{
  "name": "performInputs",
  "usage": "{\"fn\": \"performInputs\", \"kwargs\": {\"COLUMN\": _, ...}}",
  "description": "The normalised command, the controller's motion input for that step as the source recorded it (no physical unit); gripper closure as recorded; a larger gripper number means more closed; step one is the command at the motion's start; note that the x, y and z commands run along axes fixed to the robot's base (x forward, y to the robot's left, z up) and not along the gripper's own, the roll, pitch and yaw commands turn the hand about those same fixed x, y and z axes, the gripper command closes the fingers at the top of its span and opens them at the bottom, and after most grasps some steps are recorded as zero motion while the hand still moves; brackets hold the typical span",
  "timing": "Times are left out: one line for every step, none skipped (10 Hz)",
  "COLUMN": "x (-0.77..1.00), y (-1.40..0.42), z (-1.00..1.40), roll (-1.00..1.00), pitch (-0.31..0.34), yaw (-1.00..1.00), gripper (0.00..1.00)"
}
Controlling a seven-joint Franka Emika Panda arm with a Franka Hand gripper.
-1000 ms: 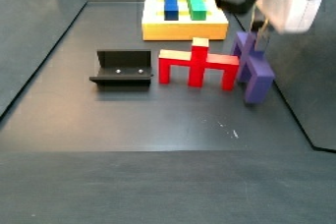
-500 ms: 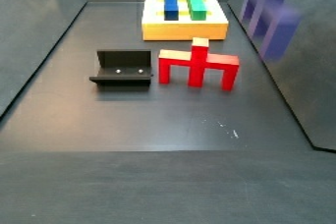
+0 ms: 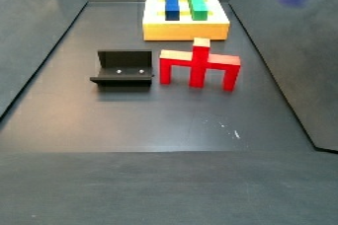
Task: Pick up the purple object. Move up. Move to above the board. Insert the purple object.
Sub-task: Move to above the board.
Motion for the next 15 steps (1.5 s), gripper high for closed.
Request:
{"fn": "performInputs", "kwargs": {"x": 0.79, "y": -1.40, "z": 0.17, "roll": 0.03, "pitch": 0.050, "yaw": 1.00, "gripper": 1.00}}
{"fn": "performInputs", "kwargs": {"x": 0.82, "y": -1.40, "z": 0.17, "roll": 0.02, "pitch": 0.052, "yaw": 1.00, "gripper": 1.00}}
{"fn": "performInputs", "kwargs": {"x": 0.81, "y": -1.40, "z": 0.18, "roll": 0.02, "pitch": 0.054, "yaw": 1.00, "gripper": 1.00}}
{"fn": "performInputs", "kwargs": {"x": 0.81, "y": -1.40, "z": 0.18, "roll": 0.03, "pitch": 0.058, "yaw": 1.00, "gripper": 1.00}}
{"fn": "performInputs", "kwargs": {"x": 0.84, "y": -1.40, "z": 0.18, "roll": 0.02, "pitch": 0.065, "yaw": 1.00, "gripper": 1.00}}
{"fn": "performInputs", "kwargs": {"x": 0.89, "y": -1.40, "z": 0.19, "roll": 0.02, "pitch": 0.078, "yaw": 1.00, "gripper": 1.00}}
{"fn": "performInputs", "kwargs": {"x": 0.91, "y": -1.40, "z": 0.20, "roll": 0.02, "pitch": 0.084, "yaw": 1.00, "gripper": 1.00}}
{"fn": "performInputs", "kwargs": {"x": 0.27, "y": -0.35, "z": 0.06, "roll": 0.03, "pitch": 0.103, "yaw": 1.00, "gripper": 1.00}}
{"fn": "performInputs", "kwargs": {"x": 0.15, "y": -0.15, "z": 0.05, "roll": 0.03, "pitch": 0.103, "yaw": 1.00, "gripper": 1.00}}
{"fn": "performInputs", "kwargs": {"x": 0.02, "y": -0.06, "z": 0.03, "roll": 0.03, "pitch": 0.088, "yaw": 1.00, "gripper": 1.00}}
{"fn": "performInputs", "kwargs": {"x": 0.01, "y": -0.06, "z": 0.02, "roll": 0.03, "pitch": 0.089, "yaw": 1.00, "gripper": 1.00}}
{"fn": "performInputs", "kwargs": {"x": 0.03, "y": -0.04, "z": 0.02, "roll": 0.03, "pitch": 0.098, "yaw": 1.00, "gripper": 1.00}}
{"fn": "performInputs", "kwargs": {"x": 0.04, "y": -0.03, "z": 0.02, "roll": 0.03, "pitch": 0.109, "yaw": 1.00, "gripper": 1.00}}
{"fn": "performInputs", "kwargs": {"x": 0.04, "y": -0.02, "z": 0.02, "roll": 0.04, "pitch": 0.126, "yaw": 1.00, "gripper": 1.00}}
{"fn": "performInputs", "kwargs": {"x": 0.04, "y": -0.02, "z": 0.02, "roll": 0.04, "pitch": 0.136, "yaw": 1.00, "gripper": 1.00}}
